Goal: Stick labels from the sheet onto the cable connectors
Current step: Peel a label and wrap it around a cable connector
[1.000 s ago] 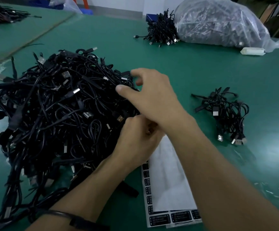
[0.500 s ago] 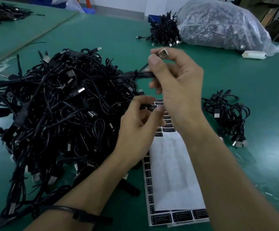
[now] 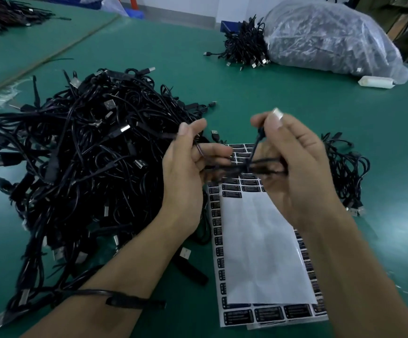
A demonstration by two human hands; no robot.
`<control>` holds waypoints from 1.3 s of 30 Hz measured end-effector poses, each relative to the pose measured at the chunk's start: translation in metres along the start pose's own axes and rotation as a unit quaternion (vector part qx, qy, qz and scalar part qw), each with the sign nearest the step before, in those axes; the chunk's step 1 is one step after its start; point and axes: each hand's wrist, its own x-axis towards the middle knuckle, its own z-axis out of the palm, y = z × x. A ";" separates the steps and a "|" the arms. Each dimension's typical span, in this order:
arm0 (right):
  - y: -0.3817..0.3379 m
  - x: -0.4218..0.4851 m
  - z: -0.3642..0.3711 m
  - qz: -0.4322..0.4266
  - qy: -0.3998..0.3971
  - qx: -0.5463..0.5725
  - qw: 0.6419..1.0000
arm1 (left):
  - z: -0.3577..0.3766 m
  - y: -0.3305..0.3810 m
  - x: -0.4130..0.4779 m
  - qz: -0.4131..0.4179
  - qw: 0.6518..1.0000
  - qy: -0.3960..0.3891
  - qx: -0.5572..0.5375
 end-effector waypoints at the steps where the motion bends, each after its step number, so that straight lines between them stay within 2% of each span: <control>1: 0.001 -0.005 -0.005 0.033 -0.019 -0.022 0.999 | 0.001 0.000 0.000 0.011 1.000 0.013 0.014; 4: 0.003 -0.018 -0.023 0.127 -0.039 -0.100 0.986 | -0.001 -0.002 -0.001 0.053 0.997 0.035 0.051; 8: -0.001 -0.024 -0.029 0.202 -0.104 -0.154 0.962 | -0.004 -0.002 0.000 0.064 0.996 -0.001 0.061; 10: 0.002 -0.021 -0.024 0.193 -0.101 -0.153 0.964 | -0.004 0.001 0.002 0.037 0.999 -0.016 0.021; 12: 0.008 -0.017 -0.019 0.168 -0.062 -0.143 0.973 | -0.004 0.001 0.004 0.012 0.999 -0.032 -0.005; 16: 0.018 -0.013 -0.022 0.123 0.010 -0.087 0.989 | -0.003 -0.006 0.003 0.031 0.998 -0.024 0.055; 19: 0.022 -0.017 -0.026 0.116 0.001 -0.069 0.991 | -0.002 -0.006 0.002 0.034 0.996 -0.040 0.073; 24: 0.020 -0.022 -0.029 0.095 0.002 -0.083 0.992 | 0.002 -0.003 0.000 -0.009 0.994 -0.079 0.081; 33: 0.022 -0.026 -0.027 0.086 0.023 -0.098 0.991 | 0.005 -0.002 -0.003 -0.006 0.991 -0.080 0.104; 39: 0.023 -0.027 -0.026 0.076 0.042 -0.128 0.988 | 0.003 -0.003 -0.004 0.013 0.988 -0.116 0.103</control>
